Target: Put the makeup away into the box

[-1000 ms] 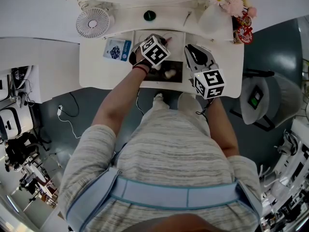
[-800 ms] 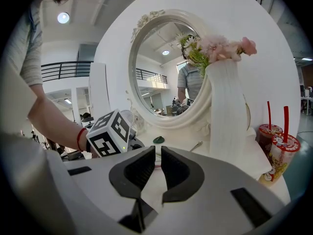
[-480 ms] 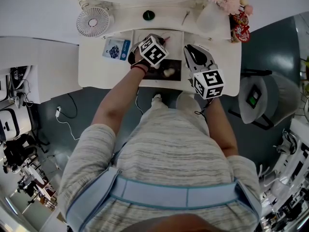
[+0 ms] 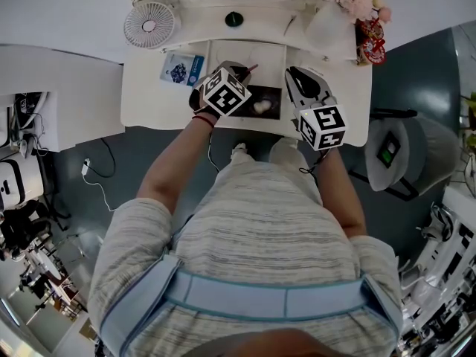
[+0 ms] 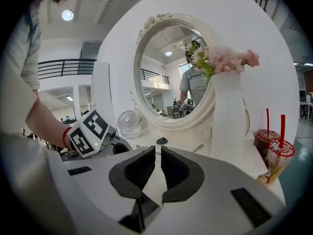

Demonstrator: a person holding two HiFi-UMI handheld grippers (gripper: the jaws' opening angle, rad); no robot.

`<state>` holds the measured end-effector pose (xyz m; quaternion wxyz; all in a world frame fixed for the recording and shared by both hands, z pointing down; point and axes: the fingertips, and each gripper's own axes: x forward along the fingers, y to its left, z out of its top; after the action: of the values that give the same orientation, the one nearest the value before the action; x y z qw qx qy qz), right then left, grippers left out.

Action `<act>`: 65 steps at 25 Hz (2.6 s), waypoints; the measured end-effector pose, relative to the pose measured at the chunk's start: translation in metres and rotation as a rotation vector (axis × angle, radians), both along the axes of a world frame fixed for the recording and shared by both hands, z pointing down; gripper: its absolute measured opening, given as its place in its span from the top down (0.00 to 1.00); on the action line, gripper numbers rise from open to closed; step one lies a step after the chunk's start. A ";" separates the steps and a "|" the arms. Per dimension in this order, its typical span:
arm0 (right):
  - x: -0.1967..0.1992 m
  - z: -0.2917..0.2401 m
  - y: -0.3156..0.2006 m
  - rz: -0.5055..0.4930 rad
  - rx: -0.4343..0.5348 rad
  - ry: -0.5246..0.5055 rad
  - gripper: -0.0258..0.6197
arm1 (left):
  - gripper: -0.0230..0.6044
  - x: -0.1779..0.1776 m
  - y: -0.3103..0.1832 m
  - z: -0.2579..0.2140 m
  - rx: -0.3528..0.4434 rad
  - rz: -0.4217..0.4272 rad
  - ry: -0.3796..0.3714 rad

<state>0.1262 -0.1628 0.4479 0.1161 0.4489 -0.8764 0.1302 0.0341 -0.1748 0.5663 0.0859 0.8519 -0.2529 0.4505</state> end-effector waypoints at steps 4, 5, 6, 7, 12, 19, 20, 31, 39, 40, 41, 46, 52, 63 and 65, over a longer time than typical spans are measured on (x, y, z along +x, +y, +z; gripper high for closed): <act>-0.004 0.000 0.004 -0.007 -0.002 0.007 0.94 | 0.88 -0.004 0.020 0.005 -0.013 0.043 0.000; -0.005 0.000 0.005 -0.008 -0.002 0.008 0.94 | 0.88 -0.005 0.025 0.007 -0.023 0.050 0.005; -0.006 -0.001 0.006 -0.009 -0.001 0.009 0.94 | 0.88 -0.006 0.029 0.008 -0.031 0.056 0.009; -0.006 -0.001 0.006 -0.011 -0.001 0.009 0.94 | 0.88 -0.006 0.034 0.010 -0.037 0.063 0.014; -0.007 -0.002 0.010 -0.012 0.000 0.014 0.94 | 0.88 -0.002 0.056 0.017 -0.078 0.119 0.059; -0.007 0.000 0.016 -0.011 -0.005 0.018 0.94 | 0.88 -0.006 0.079 0.029 -0.119 0.198 0.046; -0.007 0.000 0.017 -0.011 -0.005 0.018 0.94 | 0.88 -0.007 0.082 0.031 -0.124 0.204 0.043; -0.015 -0.004 0.022 -0.022 0.002 0.026 0.94 | 0.88 -0.012 0.099 0.043 -0.165 0.243 0.047; -0.017 -0.005 0.023 -0.028 0.004 0.033 0.94 | 0.84 -0.017 0.104 0.050 -0.177 0.244 0.049; -0.018 -0.005 0.023 -0.030 0.004 0.033 0.94 | 0.77 -0.017 0.103 0.050 -0.181 0.235 0.060; -0.019 -0.005 0.023 -0.032 0.004 0.033 0.94 | 0.72 -0.016 0.102 0.049 -0.185 0.225 0.073; -0.021 -0.006 0.023 -0.035 0.005 0.035 0.94 | 0.67 -0.017 0.097 0.041 -0.169 0.214 0.094; -0.022 -0.006 0.022 -0.034 0.006 0.031 0.94 | 0.67 -0.016 0.093 0.028 -0.141 0.204 0.120; -0.024 -0.006 0.018 -0.031 0.005 0.019 0.94 | 0.67 -0.014 0.079 0.003 -0.092 0.179 0.174; -0.024 -0.005 0.017 -0.030 0.004 0.017 0.94 | 0.68 -0.014 0.073 -0.003 -0.078 0.170 0.189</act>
<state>0.1022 -0.1458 0.4430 0.1244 0.4371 -0.8822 0.1229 0.0201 -0.1022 0.5631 0.1042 0.9049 -0.1529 0.3832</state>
